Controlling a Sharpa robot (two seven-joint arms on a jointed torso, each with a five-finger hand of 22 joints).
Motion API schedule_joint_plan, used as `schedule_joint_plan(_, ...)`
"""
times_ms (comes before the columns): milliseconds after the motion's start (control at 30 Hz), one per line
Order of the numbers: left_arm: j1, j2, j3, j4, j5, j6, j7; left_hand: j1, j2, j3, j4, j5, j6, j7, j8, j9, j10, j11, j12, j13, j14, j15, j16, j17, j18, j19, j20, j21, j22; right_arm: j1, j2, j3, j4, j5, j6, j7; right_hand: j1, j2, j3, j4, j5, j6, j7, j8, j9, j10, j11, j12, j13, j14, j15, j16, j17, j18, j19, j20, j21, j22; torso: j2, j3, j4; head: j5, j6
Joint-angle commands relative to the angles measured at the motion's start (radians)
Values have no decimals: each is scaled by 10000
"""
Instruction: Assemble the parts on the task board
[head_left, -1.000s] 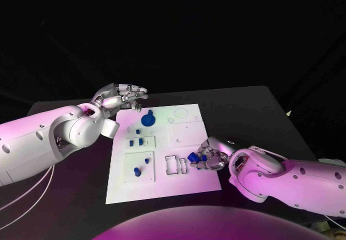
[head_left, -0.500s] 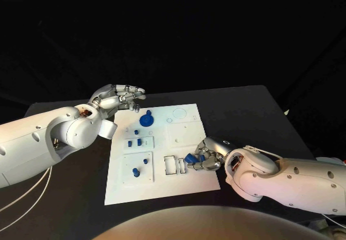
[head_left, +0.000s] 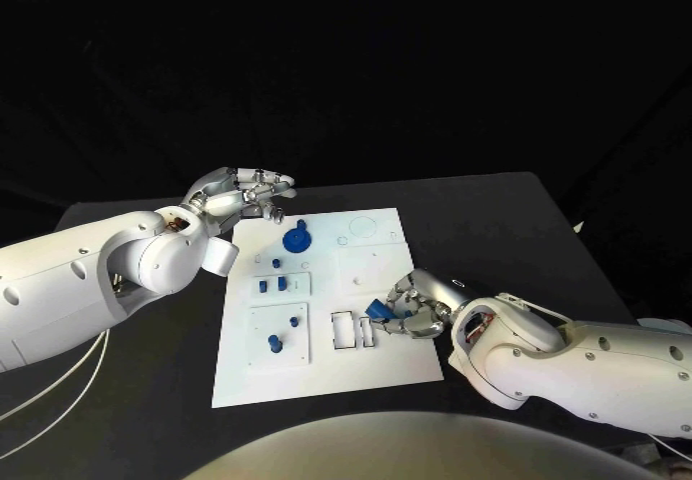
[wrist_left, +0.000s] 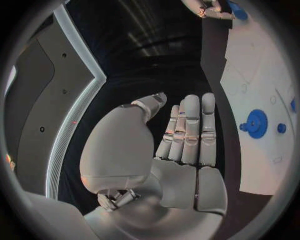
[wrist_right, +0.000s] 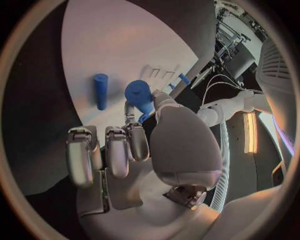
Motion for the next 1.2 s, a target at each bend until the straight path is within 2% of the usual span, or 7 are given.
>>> schedule_joint_plan(33, 4, 27, 7, 3, 83, 126, 46, -96, 0, 8, 52, 16, -87, -6, 51, 18, -71, -15, 39, -14, -9, 42, 10, -11, 113, 36, 32, -66, -15, 111, 60, 15, 167, 480, -342, 444, 23, 177, 70, 1, 62, 299, -221, 60, 26, 78, 0, 78, 922, 975, -96, 33, 2231, -159, 930, -53, 27, 2552, 3, -6, 2, 11, 1)
schedule_joint_plan(167, 4, 49, 7, -1, 83, 129, 46, -96, 2, 9, 53, 17, -86, -7, 53, 19, -72, -15, 39, -14, -10, 42, 11, -12, 113, 36, 32, -66, -15, 176, 259, 19, 198, 784, -97, 454, -115, 173, 116, 10, 76, 350, -229, 39, 11, 120, -8, 130, 979, 977, -106, 37, 2242, -162, 935, -66, 39, 2556, 8, -9, 7, 36, 1)
schedule_joint_plan(367, 5, 93, 7, 3, 80, 146, 47, -97, 6, 10, 54, 19, -84, -9, 60, 20, -76, -15, 41, -14, -11, 42, 12, -12, 113, 35, 32, -68, -17, 198, 748, 16, -40, 1033, 1011, 245, -882, 295, 211, 15, -45, 496, -234, -27, -17, 243, -9, 289, 1165, 985, -109, 48, 2280, -157, 924, -75, 20, 2549, 8, -13, 16, 99, 1)
schedule_joint_plan(433, 5, 104, 7, 13, 76, 149, 47, -97, 6, 10, 54, 19, -84, -9, 60, 20, -76, -15, 41, -14, -11, 42, 12, -12, 113, 35, 32, -68, -17, 179, 940, 13, -150, 1084, 1253, 189, -993, 305, 235, 13, -40, 555, -247, -17, -10, 296, -20, 367, 1247, 984, -115, 46, 2274, -156, 922, -80, 15, 2548, 16, -5, 31, 177, 1)
schedule_joint_plan(700, 6, 113, 7, 30, 66, 146, 38, -92, 34, 20, 55, 32, -57, -22, 95, 29, -85, -18, 49, -15, -15, 41, 18, -14, 114, 33, 33, -70, -22, 149, 1235, 10, -376, 876, 1541, -167, -1405, 320, 314, 12, -49, 767, -310, 24, 28, 448, -73, 577, 1474, 993, -156, 60, 2321, -172, 954, -111, 86, 2569, 15, -17, 31, 276, 1)
schedule_joint_plan(1067, 8, 100, 7, 49, 58, 131, 25, -92, 34, 20, 55, 32, -57, -22, 95, 29, -85, -18, 49, -15, -15, 41, 18, -14, 114, 33, 33, -70, -22, 145, 1368, 10, -533, 541, 1504, -480, -1685, 310, 354, 15, -104, 907, -357, 61, 69, 491, -114, 618, 1533, 992, -192, 57, 2316, -170, 949, -143, 77, 2566, 26, -4, 15, 346, 1)
schedule_joint_plan(1200, 8, 95, 7, 50, 57, 124, 22, -90, 44, 25, 55, 39, -52, -25, 108, 31, -90, -20, 54, -15, -17, 40, 21, -15, 115, 32, 33, -71, -25, 146, 1415, 11, -585, 442, 1474, -520, -2020, 294, 350, 11, -371, 966, -379, 71, 120, 489, -136, 588, 1531, 994, -214, 60, 2326, -169, 948, -167, 74, 2565, 17, -2, 13, 346, 1)
